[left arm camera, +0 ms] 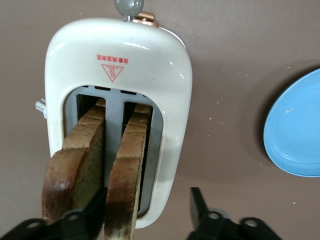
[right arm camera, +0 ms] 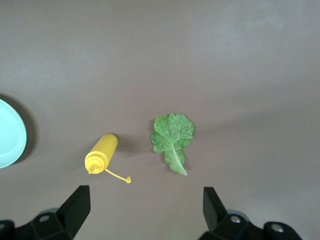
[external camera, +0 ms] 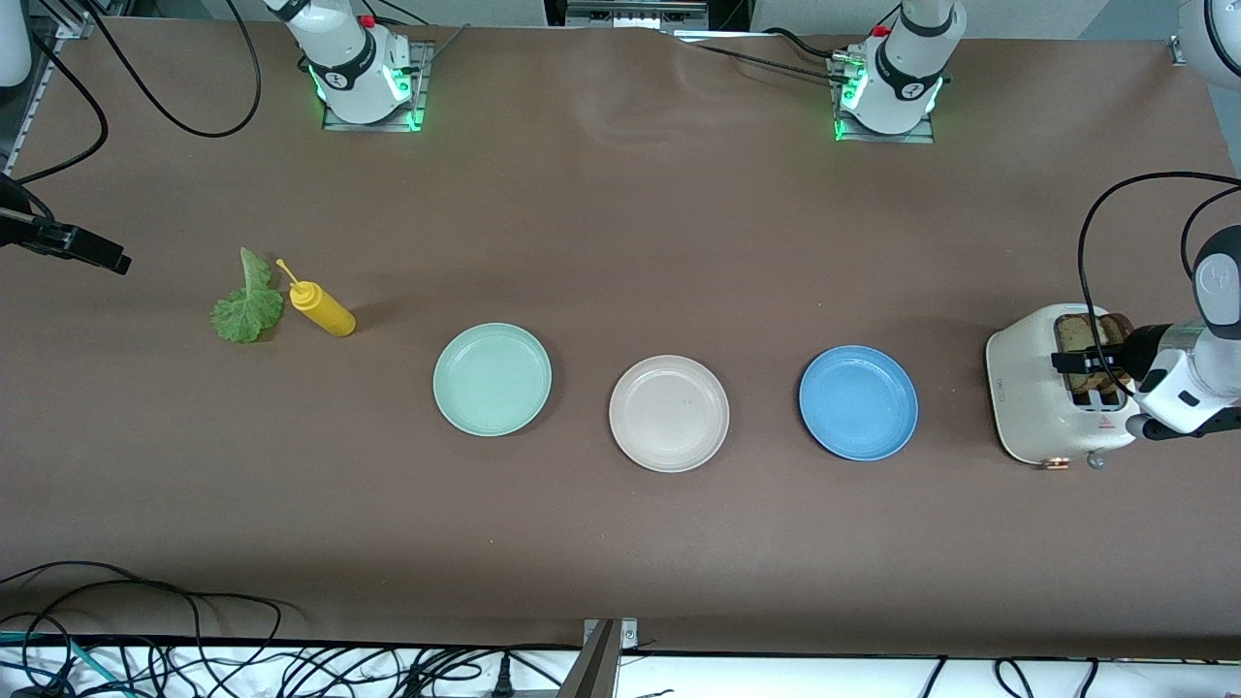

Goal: Make sandwich on beige plate with both arms
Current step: 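Move the left gripper down onto a bread slice in the toaster, then close the left gripper on the bread slice and lift it out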

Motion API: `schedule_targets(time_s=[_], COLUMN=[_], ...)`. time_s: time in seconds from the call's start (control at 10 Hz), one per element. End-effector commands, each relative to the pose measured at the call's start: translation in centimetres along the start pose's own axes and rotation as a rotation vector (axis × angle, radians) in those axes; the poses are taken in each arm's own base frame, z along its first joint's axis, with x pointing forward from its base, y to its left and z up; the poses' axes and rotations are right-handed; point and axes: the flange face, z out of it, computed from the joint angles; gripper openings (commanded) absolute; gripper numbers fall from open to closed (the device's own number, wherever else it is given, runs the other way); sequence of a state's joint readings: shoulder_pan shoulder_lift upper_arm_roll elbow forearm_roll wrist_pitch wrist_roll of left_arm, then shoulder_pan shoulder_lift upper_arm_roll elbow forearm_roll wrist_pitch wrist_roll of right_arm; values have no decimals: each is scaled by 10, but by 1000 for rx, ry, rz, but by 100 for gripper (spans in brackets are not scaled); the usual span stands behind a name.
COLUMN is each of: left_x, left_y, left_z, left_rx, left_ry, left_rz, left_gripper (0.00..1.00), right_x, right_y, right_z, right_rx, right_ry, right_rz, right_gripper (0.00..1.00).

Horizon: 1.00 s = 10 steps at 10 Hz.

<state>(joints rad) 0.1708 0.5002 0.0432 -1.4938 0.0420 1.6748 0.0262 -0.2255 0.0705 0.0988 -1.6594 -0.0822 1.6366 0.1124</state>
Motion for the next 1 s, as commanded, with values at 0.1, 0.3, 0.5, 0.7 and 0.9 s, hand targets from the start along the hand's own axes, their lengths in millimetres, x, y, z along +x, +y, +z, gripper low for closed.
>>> schedule_targets(time_s=[0.1,0.3,0.5,0.7,0.9], left_x=[-8,-23,-40,-62,-85], left_y=[-5,-8,-10,-2,9], left_z=[-13,-34,-66,-112,-154], left_rx=[-10,-9,-9,-12,-22], left_ry=[-29,-36,-22,-23,-25], left_rz=[-4,-7,-7,5,22], left_gripper=[0,0,0,0,0], right_x=[0,0,0,0,0], right_y=[3,4,4,4,4], right_z=[-1,-1,-1,-1,-1], right_rx=[20,20,20,20,20], right_ry=[-3,-3,-3,-3,-3], right_rz=[0,2,2,2,2], right_gripper=[100,100,100,100,100])
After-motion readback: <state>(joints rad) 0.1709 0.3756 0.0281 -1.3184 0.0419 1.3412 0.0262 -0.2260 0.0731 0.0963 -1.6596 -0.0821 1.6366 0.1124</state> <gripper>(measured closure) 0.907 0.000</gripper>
